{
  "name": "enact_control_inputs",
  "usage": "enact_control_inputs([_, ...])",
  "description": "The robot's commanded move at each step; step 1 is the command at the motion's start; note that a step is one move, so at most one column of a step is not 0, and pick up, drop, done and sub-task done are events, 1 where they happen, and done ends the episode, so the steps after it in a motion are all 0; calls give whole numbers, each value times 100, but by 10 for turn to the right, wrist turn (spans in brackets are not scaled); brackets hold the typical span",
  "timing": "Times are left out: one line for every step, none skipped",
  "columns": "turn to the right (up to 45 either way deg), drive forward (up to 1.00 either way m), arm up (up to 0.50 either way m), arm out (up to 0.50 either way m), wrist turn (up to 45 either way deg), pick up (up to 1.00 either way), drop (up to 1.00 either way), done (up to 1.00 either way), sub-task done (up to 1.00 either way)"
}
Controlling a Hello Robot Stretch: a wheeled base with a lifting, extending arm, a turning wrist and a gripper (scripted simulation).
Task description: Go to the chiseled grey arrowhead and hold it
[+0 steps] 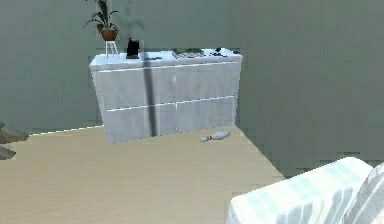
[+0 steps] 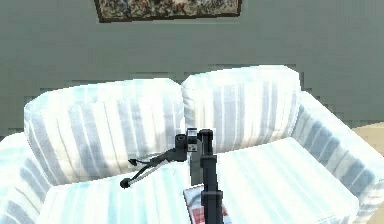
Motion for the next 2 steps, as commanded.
enact_control_inputs([0, 0, 0, 0, 450, 0, 0, 0, 0])
enact_control_inputs([0, 0, 0, 0, 450, 0, 0, 0, 0])
